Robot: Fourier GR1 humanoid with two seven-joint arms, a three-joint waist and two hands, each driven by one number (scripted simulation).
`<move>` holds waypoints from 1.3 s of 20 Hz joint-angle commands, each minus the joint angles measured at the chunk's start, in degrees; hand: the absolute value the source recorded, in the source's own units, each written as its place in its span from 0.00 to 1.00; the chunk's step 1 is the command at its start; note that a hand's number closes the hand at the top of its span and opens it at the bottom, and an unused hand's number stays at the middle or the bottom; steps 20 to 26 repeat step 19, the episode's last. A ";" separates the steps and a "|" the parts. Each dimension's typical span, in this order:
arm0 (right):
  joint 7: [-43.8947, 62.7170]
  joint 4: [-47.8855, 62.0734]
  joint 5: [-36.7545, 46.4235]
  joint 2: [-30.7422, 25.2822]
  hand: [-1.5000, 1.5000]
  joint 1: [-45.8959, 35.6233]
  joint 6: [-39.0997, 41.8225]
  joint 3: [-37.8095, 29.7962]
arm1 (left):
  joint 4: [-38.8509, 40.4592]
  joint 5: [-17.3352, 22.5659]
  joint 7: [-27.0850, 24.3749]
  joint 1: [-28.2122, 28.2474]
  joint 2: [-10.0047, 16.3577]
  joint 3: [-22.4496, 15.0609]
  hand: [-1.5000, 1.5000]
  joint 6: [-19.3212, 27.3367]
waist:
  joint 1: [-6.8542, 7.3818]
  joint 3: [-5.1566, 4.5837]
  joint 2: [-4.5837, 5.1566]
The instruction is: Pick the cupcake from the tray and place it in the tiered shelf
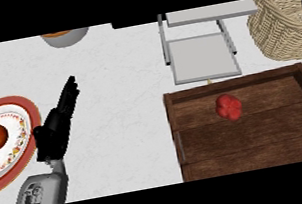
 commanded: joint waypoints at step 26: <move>14.36 -43.73 -33.82 -16.18 0.00 28.14 46.75 -30.44 | -1.24 -1.91 -1.44 4.05 -1.91 -1.25 0.50 2.26 | -2.96 0.11 -0.73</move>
